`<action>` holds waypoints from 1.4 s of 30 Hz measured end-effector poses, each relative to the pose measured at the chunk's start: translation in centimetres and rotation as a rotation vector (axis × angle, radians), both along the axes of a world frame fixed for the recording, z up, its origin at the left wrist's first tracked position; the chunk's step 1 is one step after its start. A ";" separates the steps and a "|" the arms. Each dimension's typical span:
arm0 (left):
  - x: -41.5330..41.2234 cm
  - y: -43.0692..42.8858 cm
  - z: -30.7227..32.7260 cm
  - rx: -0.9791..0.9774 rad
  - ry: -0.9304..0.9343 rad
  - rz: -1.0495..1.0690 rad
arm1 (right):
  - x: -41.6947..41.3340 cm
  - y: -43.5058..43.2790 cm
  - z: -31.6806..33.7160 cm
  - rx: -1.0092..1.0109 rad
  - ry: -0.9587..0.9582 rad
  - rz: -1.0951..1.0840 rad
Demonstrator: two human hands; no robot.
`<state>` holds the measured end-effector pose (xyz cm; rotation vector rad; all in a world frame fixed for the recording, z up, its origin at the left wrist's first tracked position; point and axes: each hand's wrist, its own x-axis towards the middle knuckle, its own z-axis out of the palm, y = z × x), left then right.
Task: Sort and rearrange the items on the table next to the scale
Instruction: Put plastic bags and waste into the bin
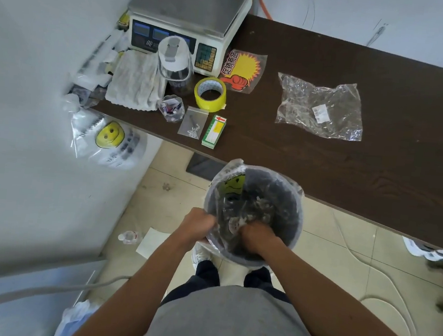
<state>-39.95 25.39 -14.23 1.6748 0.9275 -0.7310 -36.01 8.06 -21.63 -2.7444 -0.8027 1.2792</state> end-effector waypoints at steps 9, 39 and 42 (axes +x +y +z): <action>0.1 0.4 -0.7 0.044 0.009 -0.070 | 0.0 -0.9 4.9 0.322 -0.001 -0.112; 0.0 -1.8 1.6 0.055 -0.044 -0.110 | -0.8 0.8 10.7 0.491 -0.094 -0.287; -0.1 -2.0 2.1 0.059 -0.031 -0.124 | -0.6 0.1 9.9 0.419 -0.182 -0.273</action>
